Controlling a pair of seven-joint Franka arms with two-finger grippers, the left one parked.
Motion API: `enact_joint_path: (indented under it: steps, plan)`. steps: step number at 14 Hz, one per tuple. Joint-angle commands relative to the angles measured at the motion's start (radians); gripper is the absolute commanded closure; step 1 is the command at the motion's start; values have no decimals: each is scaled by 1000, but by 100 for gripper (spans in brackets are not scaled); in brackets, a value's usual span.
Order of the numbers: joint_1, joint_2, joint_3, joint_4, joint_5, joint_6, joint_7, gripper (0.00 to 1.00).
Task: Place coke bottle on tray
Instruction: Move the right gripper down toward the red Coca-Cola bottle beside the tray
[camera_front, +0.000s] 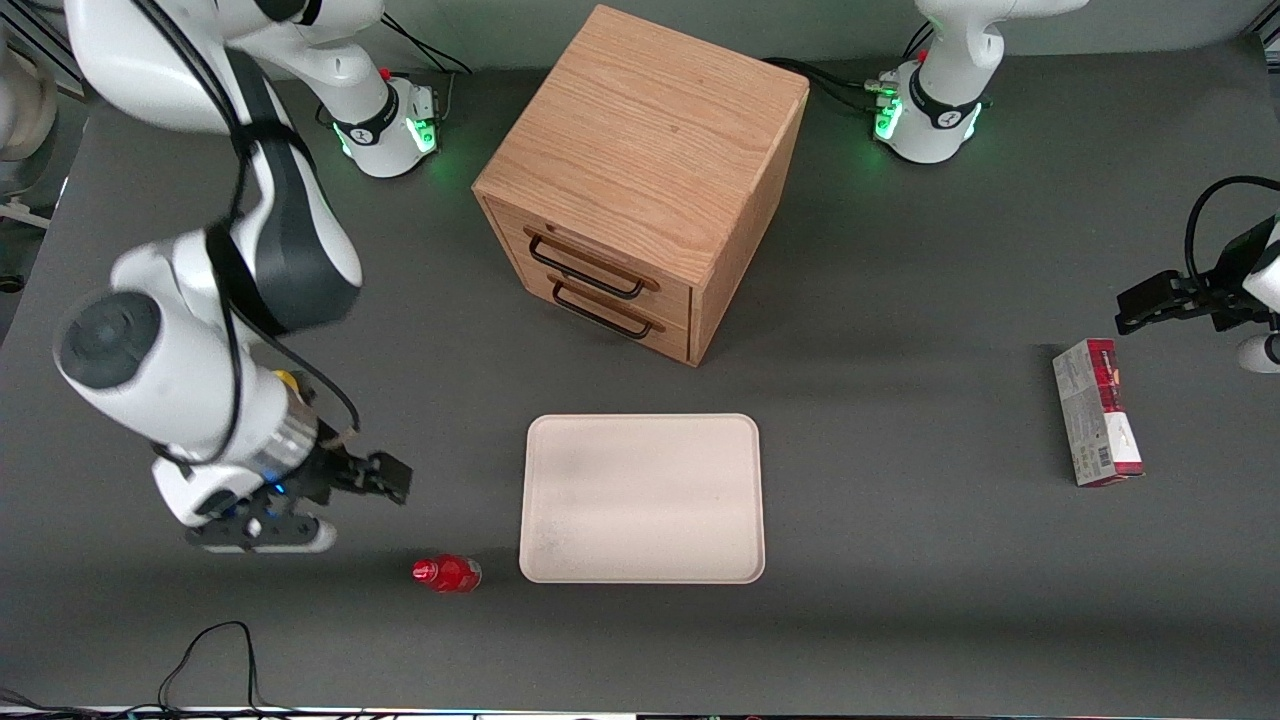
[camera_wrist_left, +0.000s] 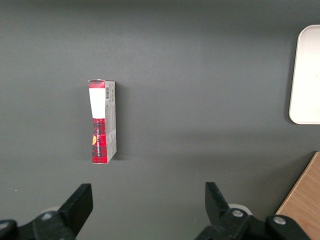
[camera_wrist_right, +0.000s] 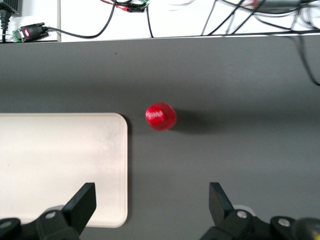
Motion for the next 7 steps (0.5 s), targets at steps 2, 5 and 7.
enact_joint_path:
  steps: [2, 5, 7]
  plan:
    - [-15, 163, 24, 116, 3, 84, -17, 0]
    - [-12, 220, 24, 107, -28, 146, -69, 1]
    - [-8, 235, 25, 87, -49, 156, -76, 1]
